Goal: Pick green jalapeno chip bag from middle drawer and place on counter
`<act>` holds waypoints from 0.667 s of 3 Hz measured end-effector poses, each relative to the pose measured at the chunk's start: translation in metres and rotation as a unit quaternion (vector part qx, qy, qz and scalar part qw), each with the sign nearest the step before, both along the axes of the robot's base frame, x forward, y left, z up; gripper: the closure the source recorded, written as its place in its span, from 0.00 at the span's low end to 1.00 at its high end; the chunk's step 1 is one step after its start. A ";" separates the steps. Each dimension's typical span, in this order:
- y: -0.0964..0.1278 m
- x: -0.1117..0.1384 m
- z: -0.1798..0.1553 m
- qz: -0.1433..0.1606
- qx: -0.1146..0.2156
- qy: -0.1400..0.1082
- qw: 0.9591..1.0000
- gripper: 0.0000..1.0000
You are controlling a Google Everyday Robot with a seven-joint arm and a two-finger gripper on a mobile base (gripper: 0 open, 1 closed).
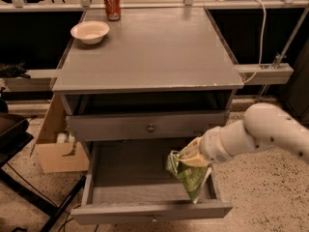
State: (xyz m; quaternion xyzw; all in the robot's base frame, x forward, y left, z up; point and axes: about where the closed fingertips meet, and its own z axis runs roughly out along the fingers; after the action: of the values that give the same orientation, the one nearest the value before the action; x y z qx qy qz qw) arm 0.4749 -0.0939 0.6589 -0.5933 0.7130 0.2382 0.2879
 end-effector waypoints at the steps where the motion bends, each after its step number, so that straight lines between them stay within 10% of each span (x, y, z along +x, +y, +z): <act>1: -0.040 0.016 0.102 -0.020 -0.035 0.004 0.999 1.00; 2: -0.040 0.016 0.102 -0.020 -0.035 0.004 0.999 1.00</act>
Offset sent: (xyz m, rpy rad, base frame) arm 0.0128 -0.0312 0.0792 -0.0635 0.0060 -0.0395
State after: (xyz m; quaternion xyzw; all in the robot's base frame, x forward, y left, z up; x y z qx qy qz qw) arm 0.4913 -0.1343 0.7610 -0.5876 0.7338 0.2095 0.2688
